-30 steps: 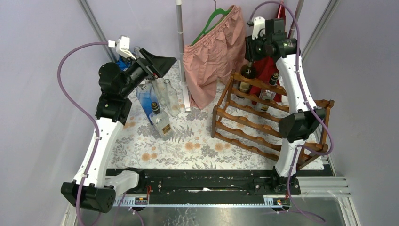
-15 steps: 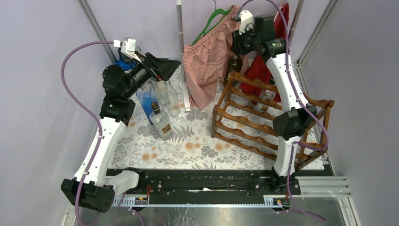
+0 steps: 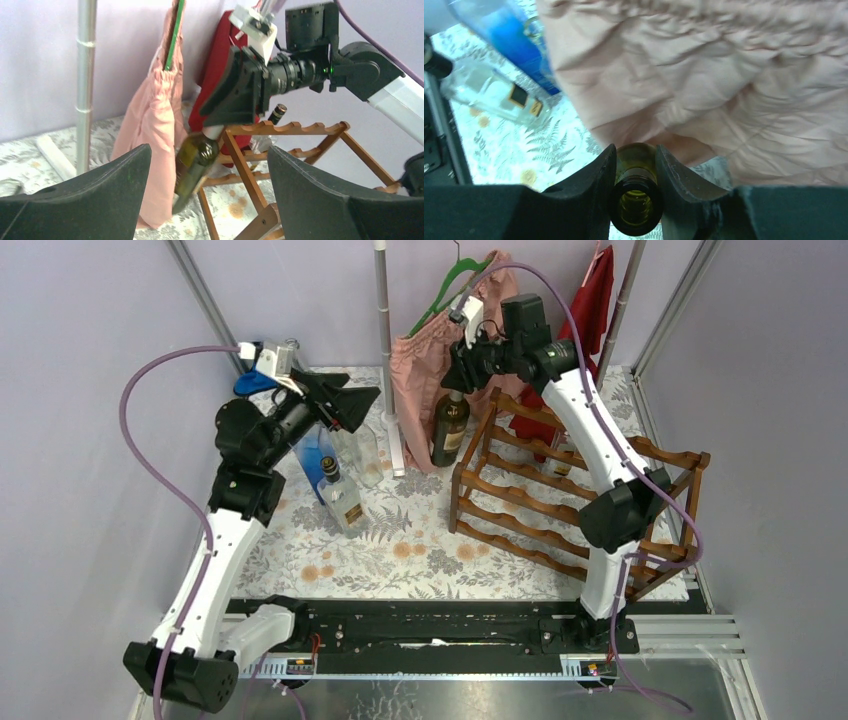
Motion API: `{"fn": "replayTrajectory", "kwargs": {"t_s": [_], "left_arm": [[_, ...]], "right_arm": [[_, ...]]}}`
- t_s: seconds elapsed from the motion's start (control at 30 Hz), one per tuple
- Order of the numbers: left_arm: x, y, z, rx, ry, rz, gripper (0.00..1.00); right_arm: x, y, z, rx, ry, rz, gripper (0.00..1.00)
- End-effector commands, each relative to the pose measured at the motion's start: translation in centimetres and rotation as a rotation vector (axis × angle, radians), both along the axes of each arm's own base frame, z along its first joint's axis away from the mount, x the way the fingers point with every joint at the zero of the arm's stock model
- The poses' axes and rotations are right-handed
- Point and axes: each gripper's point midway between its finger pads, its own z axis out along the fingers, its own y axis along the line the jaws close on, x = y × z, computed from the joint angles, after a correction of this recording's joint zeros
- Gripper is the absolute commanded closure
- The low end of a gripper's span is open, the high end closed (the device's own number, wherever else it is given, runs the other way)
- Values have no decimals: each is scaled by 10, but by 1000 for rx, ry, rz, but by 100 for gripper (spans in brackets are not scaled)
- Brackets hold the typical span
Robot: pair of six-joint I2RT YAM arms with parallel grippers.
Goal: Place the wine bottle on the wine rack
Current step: Pick up the wine bottle from the center of the board, then place the wine bottle at the center of the board.
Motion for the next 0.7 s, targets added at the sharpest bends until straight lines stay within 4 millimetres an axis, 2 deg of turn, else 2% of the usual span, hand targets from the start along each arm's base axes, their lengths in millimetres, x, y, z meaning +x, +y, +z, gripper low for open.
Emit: {"fn": "replayTrajectory", "kwargs": {"t_s": [0.0,0.2,0.3,0.53,0.67], "left_arm": [[-17,20,54,17,-208,113,8],[-32,39,95,3,-277,204,9],[-41,43,108,-6,-312,218,9],[-52,48,107,-6,-316,233,9],[-59,52,107,-1,-325,246,9]], "right_arm": [[-59,16,83,135,-193,200,100],[-117,50,88,188,-148,379,100],[-146,73,77,196,-118,452,100],[-195,118,52,177,-116,571,100],[-215,139,43,178,-129,636,100]]}}
